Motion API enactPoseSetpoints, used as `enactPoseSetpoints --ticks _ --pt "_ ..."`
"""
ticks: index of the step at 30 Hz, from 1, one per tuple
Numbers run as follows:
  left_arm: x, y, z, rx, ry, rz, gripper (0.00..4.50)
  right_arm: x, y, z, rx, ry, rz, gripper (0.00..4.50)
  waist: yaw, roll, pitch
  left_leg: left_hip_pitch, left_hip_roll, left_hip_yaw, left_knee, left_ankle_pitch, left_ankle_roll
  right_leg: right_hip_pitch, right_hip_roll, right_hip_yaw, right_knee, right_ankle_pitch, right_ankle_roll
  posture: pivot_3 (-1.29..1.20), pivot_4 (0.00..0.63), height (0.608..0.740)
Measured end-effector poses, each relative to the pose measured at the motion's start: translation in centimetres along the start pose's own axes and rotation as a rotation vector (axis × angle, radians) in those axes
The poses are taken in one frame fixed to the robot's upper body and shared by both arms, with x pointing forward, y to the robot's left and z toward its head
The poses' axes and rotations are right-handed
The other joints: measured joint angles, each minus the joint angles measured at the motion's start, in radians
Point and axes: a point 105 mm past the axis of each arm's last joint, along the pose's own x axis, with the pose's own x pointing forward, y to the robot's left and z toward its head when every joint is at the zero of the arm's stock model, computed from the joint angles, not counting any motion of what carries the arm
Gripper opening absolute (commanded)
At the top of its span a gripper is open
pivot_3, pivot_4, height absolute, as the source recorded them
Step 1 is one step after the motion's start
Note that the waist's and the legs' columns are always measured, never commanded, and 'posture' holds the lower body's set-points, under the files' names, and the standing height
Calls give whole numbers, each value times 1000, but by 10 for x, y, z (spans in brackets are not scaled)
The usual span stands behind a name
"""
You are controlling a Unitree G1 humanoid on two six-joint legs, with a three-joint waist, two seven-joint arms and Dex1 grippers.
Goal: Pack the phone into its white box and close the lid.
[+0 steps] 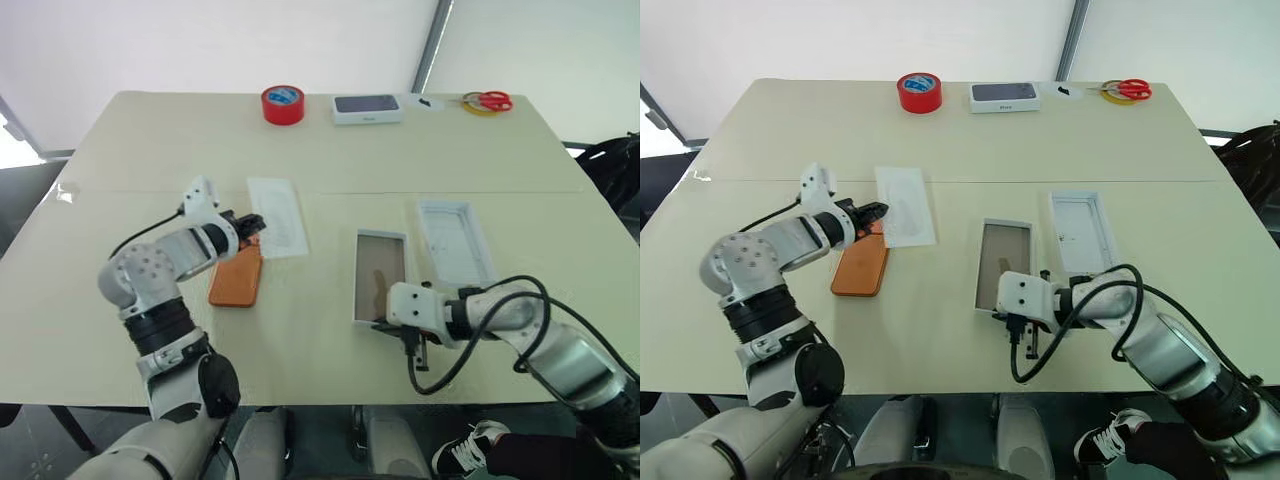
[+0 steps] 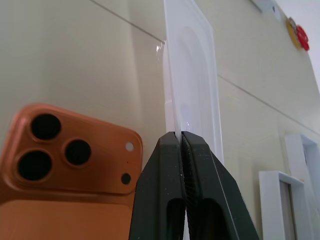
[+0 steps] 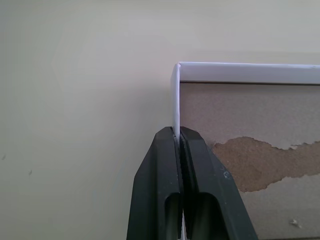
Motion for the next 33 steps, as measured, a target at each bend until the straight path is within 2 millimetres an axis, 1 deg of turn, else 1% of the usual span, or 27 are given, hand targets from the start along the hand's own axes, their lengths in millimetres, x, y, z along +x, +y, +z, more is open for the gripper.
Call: enactPoseSetpoints --ticks 2,3,5,6,8,11,14,17,20,21,25,28,33 --pt "-8 4 12 5 -27 13 0 16 -14 16 -54 -41 1 61 -10 -1 0 0 0 0 0 1 -2 0 1 0 0 0 0 0 150 736" --pt "-11 3 18 16 -42 11 0 26 -23 27 -80 -66 -3 61 -11 -1 0 0 0 0 -1 1 -2 0 2 0 1 0 0 0 150 736" --pt "-13 -5 24 34 -64 -6 0 36 -33 37 -114 -82 -10 61 -2 -1 0 0 0 -2 -2 3 -5 0 1 -2 1 0 0 0 150 736" --pt "-14 -5 26 35 -67 -8 0 39 -36 37 -123 -80 -12 306 2 -1 0 0 0 -2 -2 3 -6 0 1 -2 1 1 0 0 150 736" --pt "-14 -6 24 24 -66 -12 0 48 -42 36 -135 -72 -8 968 2 -1 0 -1 -1 -2 -2 4 -6 0 -1 -2 1 1 0 0 150 736" --pt "-10 -13 14 13 -35 -40 0 55 -45 34 -132 -68 3 2500 1 -2 0 -1 -4 -1 -1 3 -6 0 -3 -2 0 1 0 0 150 736" --pt "-6 -26 3 4 -14 -82 0 52 -48 33 -145 -76 -7 4006 1 -2 0 -1 -4 -2 -1 3 -6 0 -4 -2 0 1 0 0 150 736" --pt "-1 -40 -11 1 27 -120 0 37 -55 29 -129 -86 -57 4006 0 -2 0 -1 -3 -2 -1 3 -5 0 -3 -2 1 1 0 0 150 736" --pt "3 -52 -22 6 60 -150 0 17 -59 24 -84 -99 -90 4006 0 -2 0 0 -3 -2 -1 3 -5 0 -2 -2 1 1 0 0 150 736" --pt "4 -57 -29 15 76 -157 0 8 -60 24 -65 -109 -106 4006 0 -2 0 0 -3 -2 -1 3 -4 1 -2 -2 1 1 0 0 150 736" --pt "9 -60 -48 22 135 -151 0 -14 -68 25 -31 -120 -170 4006 -4 -2 0 0 -2 -2 -1 2 -4 0 -1 -2 1 1 0 0 150 736" --pt "10 -61 -50 37 145 -146 0 -19 -71 22 -17 -112 -192 4006 -2 -2 0 0 -2 -2 -1 2 -4 0 0 -2 1 1 0 0 150 736" --pt "13 -57 -59 44 179 -120 0 -19 -71 18 1 -103 -209 4006 0 -2 0 0 -2 -2 -1 2 -4 0 0 -2 1 0 0 0 150 736"
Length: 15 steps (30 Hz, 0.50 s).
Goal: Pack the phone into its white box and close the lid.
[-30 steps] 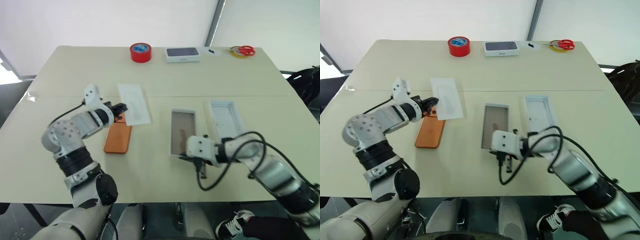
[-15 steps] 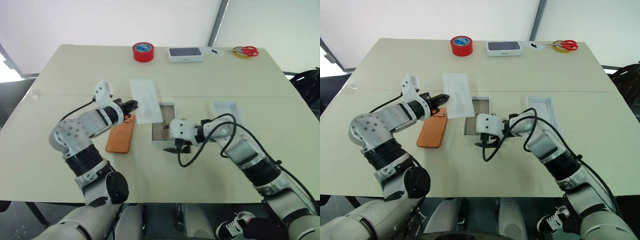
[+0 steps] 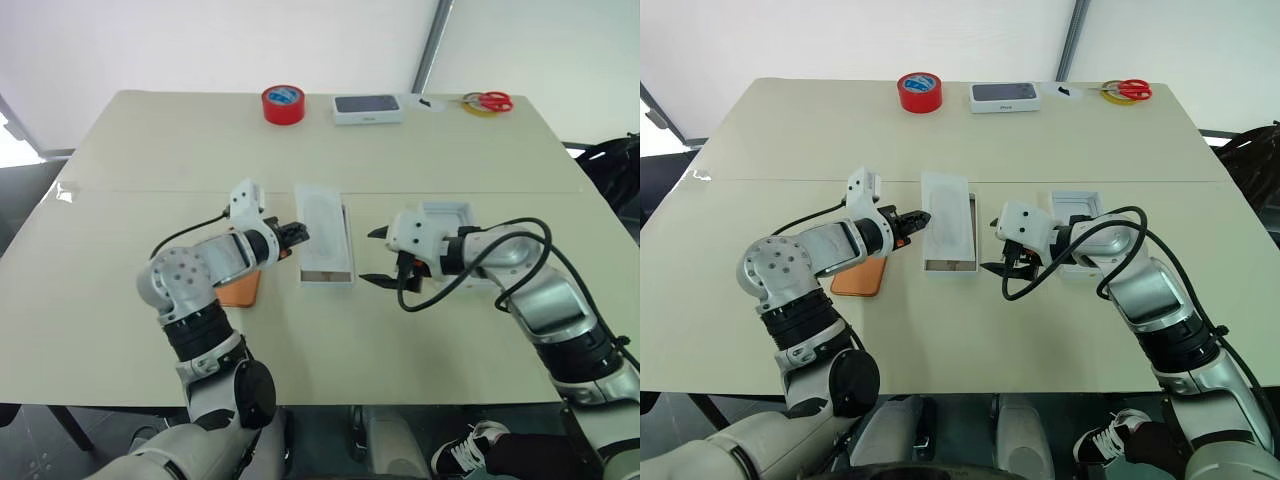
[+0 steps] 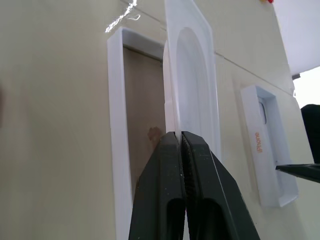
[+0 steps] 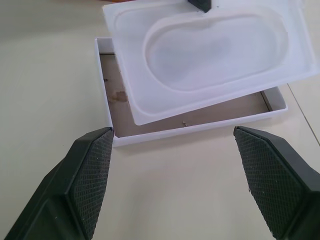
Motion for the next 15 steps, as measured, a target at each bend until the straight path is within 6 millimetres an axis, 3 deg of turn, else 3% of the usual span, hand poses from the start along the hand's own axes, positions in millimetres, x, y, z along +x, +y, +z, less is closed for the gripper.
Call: enactPoseSetpoints --ticks 15 --pt "4 3 -12 22 47 26 0 -1 -6 -2 83 -40 -46 4006 0 0 0 0 1 0 0 0 0 0 0 0 0 0 0 0 150 736"
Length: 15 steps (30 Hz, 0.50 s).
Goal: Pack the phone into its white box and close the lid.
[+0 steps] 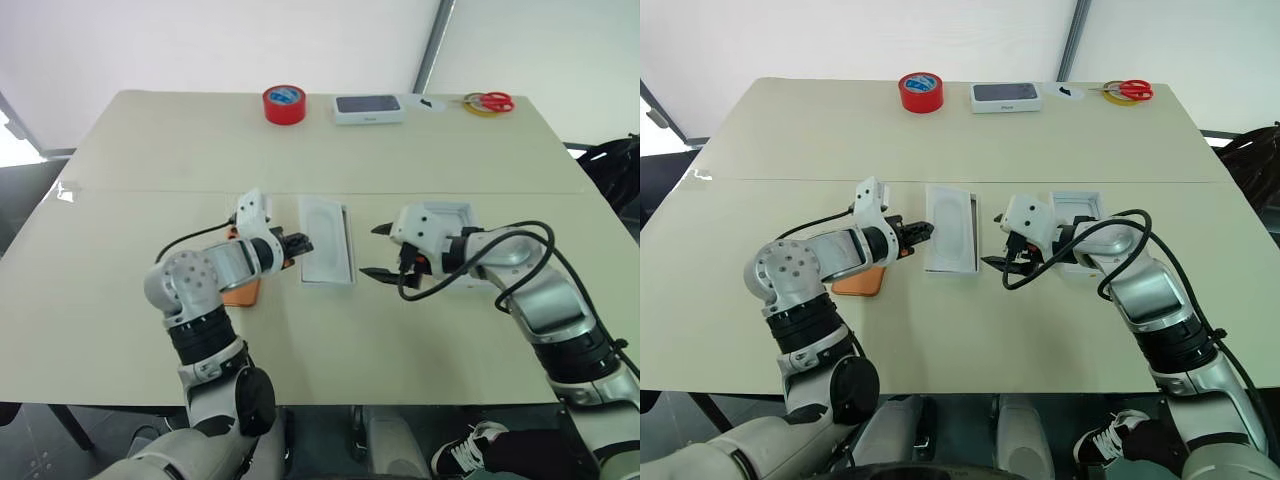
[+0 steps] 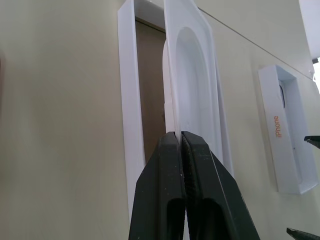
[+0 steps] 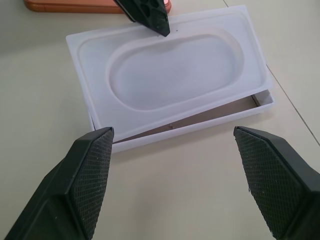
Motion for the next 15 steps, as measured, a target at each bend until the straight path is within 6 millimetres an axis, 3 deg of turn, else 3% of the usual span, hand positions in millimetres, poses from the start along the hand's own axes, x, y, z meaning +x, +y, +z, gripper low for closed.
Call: enactPoseSetpoints --ticks 3,8,11,14,15 --pt "0 -1 0 1 1 -7 995 0 1 -2 5 2 -1 4056 0 0 0 0 0 0 0 0 0 0 0 0 0 0 0 0 150 736" --pt "0 -2 -1 2 3 -18 3394 0 1 -4 12 6 -7 4056 0 0 0 0 0 0 0 0 0 0 0 0 0 0 0 0 150 736" --pt "-4 -2 3 -15 -14 -42 3394 4 -4 -6 26 6 -43 4056 -1 0 0 0 0 0 0 0 0 0 0 0 0 0 0 0 150 736" --pt "-14 -3 19 7 -71 -65 3464 11 -13 -4 51 -3 -92 3185 -4 0 0 0 0 0 0 0 0 0 1 0 0 0 0 0 150 736" --pt "-19 -4 26 29 -96 -70 3464 14 -15 0 55 -13 -103 2698 -5 0 0 0 0 0 0 0 0 -1 1 0 1 0 0 0 150 736"
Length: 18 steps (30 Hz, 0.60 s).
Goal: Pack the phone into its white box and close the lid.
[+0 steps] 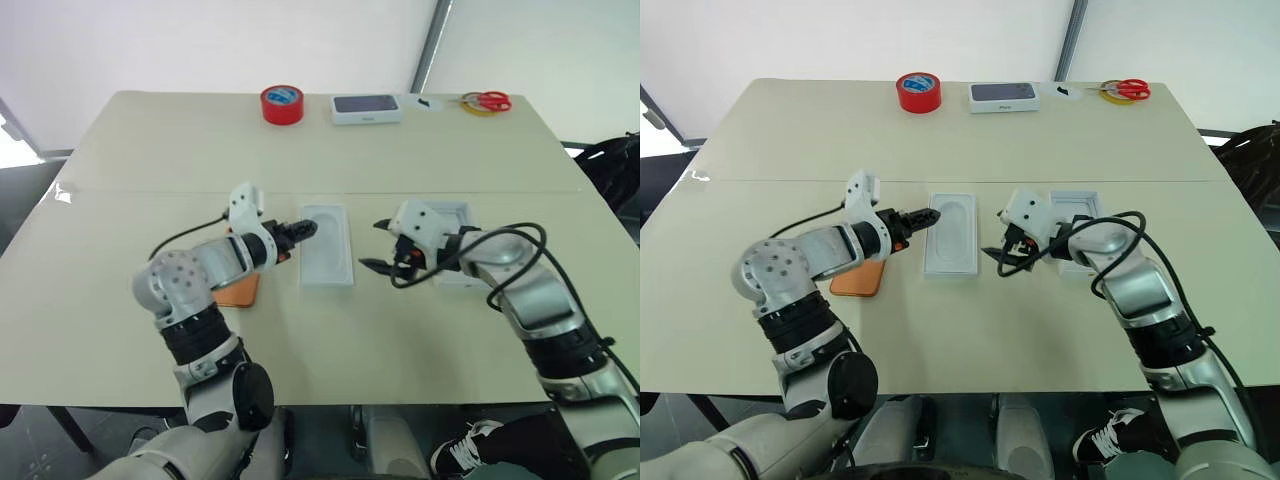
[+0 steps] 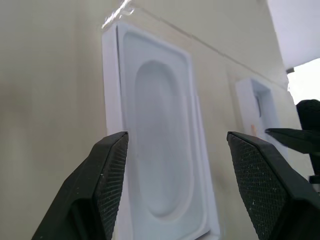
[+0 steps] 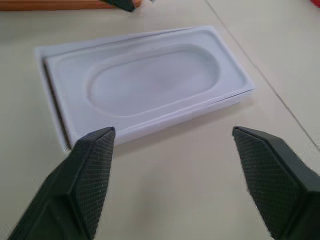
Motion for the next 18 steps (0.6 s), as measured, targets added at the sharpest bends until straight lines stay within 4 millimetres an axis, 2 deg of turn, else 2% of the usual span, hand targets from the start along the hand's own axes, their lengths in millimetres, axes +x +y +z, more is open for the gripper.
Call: enactPoseSetpoints --ticks 2,5,10,13,18 --pt "-8 4 13 70 -42 15 3464 6 -1 7 3 -11 -12 1658 -2 0 0 0 0 0 0 0 0 0 0 0 0 0 0 0 150 736" --pt "-25 26 28 252 -86 112 3464 18 0 16 15 -22 -24 129 -10 1 0 0 1 0 -1 0 -1 -1 0 1 1 0 0 0 150 736" --pt "-47 68 23 575 -75 212 3464 47 -2 24 8 2 -69 58 -20 1 0 0 2 1 -2 1 -1 -3 0 2 1 -1 -4 0 150 736" --pt "-56 74 15 730 -72 157 3464 63 -5 25 -3 34 -102 58 -16 1 0 -2 2 2 -2 1 -2 -6 -1 3 2 -1 -5 0 150 736" --pt "-68 77 -6 807 -50 54 3464 89 -3 26 -12 55 -111 58 -21 1 0 -2 1 3 -2 0 -1 -6 -3 2 1 0 -7 0 150 736"
